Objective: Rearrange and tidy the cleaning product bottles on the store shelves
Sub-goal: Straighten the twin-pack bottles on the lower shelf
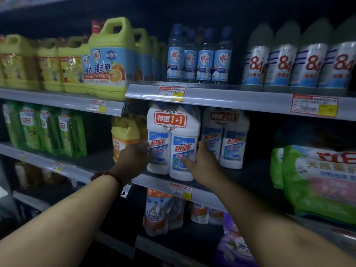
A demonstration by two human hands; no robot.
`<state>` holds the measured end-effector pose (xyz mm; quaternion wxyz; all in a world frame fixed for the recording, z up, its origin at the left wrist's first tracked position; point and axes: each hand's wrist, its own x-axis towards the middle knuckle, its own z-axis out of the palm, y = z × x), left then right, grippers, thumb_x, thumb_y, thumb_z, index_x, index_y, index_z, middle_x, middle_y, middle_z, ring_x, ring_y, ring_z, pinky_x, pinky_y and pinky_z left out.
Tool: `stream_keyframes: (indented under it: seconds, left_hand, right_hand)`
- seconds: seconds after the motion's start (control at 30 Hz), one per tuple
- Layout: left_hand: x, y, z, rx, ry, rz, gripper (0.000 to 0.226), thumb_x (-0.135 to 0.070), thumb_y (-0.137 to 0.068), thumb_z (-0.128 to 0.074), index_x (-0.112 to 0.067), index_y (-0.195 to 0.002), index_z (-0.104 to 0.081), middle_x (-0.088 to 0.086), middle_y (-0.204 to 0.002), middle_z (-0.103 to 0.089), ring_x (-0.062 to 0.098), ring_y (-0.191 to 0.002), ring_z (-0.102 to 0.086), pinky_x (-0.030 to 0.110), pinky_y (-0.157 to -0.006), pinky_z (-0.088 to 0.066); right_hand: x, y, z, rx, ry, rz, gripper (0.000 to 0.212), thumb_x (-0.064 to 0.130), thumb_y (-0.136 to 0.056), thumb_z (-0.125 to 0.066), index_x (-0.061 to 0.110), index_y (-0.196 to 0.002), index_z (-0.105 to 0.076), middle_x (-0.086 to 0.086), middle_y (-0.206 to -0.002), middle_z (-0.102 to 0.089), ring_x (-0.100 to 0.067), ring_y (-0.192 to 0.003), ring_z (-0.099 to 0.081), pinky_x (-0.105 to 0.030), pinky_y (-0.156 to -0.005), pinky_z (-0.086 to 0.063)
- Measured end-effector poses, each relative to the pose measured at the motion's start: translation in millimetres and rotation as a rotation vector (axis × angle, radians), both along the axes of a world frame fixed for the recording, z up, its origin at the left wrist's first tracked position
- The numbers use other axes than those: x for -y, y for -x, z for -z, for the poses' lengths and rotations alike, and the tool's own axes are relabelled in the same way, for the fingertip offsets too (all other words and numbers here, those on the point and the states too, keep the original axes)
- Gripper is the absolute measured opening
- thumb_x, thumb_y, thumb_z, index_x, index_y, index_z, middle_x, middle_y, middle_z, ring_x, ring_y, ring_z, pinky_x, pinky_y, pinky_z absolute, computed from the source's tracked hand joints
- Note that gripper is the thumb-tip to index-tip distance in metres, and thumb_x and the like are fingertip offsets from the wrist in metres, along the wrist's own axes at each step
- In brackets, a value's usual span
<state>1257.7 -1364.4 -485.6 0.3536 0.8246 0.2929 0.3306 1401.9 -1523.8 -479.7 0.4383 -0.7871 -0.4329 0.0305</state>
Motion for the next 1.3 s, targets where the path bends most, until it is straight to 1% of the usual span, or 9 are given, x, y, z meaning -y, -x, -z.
stream_keyframes:
  seconds: [0.23,0.43,0.67,0.73,0.87,1.0,1.1,1.17,1.3]
  left_hand:
    - [17,-12,-3,-0.021,-0.022,0.079,0.030,-0.020,-0.083,-0.081,-0.015,-0.110,-0.071,0.003,-0.113,-0.073,0.020,-0.102,-0.069,0.045,-0.092,-0.058]
    - [48,-31,2,0.039,0.017,0.128,0.033,-0.018,-0.082,-0.081,-0.016,-0.112,-0.068,0.002,-0.115,-0.071,0.020,-0.106,-0.067,0.045,-0.095,-0.056]
    - [91,-68,6,0.010,0.021,0.231,0.037,-0.023,-0.080,-0.078,-0.015,-0.114,-0.066,0.000,-0.113,-0.069,0.021,-0.107,-0.065,0.042,-0.097,-0.054]
    - [96,-77,13,0.013,0.013,0.261,0.055,-0.029,-0.075,-0.077,-0.008,-0.124,-0.062,0.006,-0.123,-0.069,0.024,-0.114,-0.065,0.044,-0.097,-0.055]
    - [102,-94,21,0.054,0.092,0.266,0.068,-0.007,-0.087,-0.073,-0.007,-0.149,-0.044,0.006,-0.143,-0.056,0.026,-0.131,-0.055,0.043,-0.106,-0.050]
    - [96,-105,31,0.108,0.008,0.240,0.050,0.002,-0.089,-0.067,-0.004,-0.138,-0.056,-0.007,-0.119,-0.061,0.020,-0.122,-0.060,0.040,-0.107,-0.049]
    - [84,-115,38,0.090,-0.087,0.245,0.050,-0.002,-0.092,-0.063,-0.006,-0.142,-0.055,0.000,-0.135,-0.063,0.018,-0.126,-0.059,0.029,-0.107,-0.047]
    - [77,-124,44,0.050,-0.208,0.232,0.046,-0.008,-0.093,-0.061,-0.009,-0.139,-0.057,0.003,-0.133,-0.066,0.019,-0.123,-0.060,0.022,-0.102,-0.047]
    - [72,-141,52,0.047,-0.355,0.164,0.017,-0.011,-0.094,-0.054,-0.009,-0.106,-0.066,0.007,-0.099,-0.074,0.024,-0.089,-0.068,0.032,-0.083,-0.057]
  right_hand:
    - [23,-15,-1,0.030,0.003,0.111,0.036,0.025,-0.092,-0.070,0.013,-0.114,-0.044,-0.010,-0.126,-0.064,-0.027,-0.111,-0.063,-0.032,-0.086,-0.048]
    - [67,-33,-4,0.029,0.011,0.122,0.044,0.024,-0.090,-0.072,0.012,-0.124,-0.047,-0.008,-0.129,-0.064,-0.026,-0.115,-0.062,-0.037,-0.095,-0.050]
    - [113,-57,-2,0.054,0.014,0.211,0.044,0.023,-0.088,-0.075,0.008,-0.118,-0.046,-0.011,-0.127,-0.065,-0.026,-0.110,-0.064,-0.031,-0.086,-0.049]
    - [123,-61,1,0.069,0.028,0.217,0.051,0.022,-0.082,-0.081,0.011,-0.114,-0.043,-0.010,-0.126,-0.065,-0.026,-0.109,-0.065,-0.036,-0.088,-0.053]
    - [129,-69,14,0.101,0.018,0.233,0.057,0.019,-0.079,-0.083,0.015,-0.114,-0.038,-0.009,-0.125,-0.065,-0.026,-0.109,-0.064,-0.036,-0.085,-0.052]
    - [120,-82,19,0.085,-0.009,0.247,0.053,0.013,-0.082,-0.079,0.014,-0.117,-0.039,-0.009,-0.127,-0.063,-0.025,-0.112,-0.063,-0.028,-0.081,-0.045]
    - [109,-94,20,0.077,-0.018,0.268,0.051,0.012,-0.084,-0.078,0.014,-0.117,-0.039,-0.010,-0.128,-0.062,-0.026,-0.112,-0.062,-0.028,-0.081,-0.043]
    - [102,-101,23,0.085,-0.028,0.278,0.051,0.011,-0.085,-0.076,0.012,-0.120,-0.039,-0.011,-0.129,-0.062,-0.027,-0.113,-0.062,-0.026,-0.081,-0.040]
    - [85,-118,31,0.099,-0.070,0.269,0.051,0.011,-0.089,-0.072,0.009,-0.129,-0.041,-0.010,-0.132,-0.061,-0.027,-0.116,-0.061,-0.025,-0.083,-0.039]
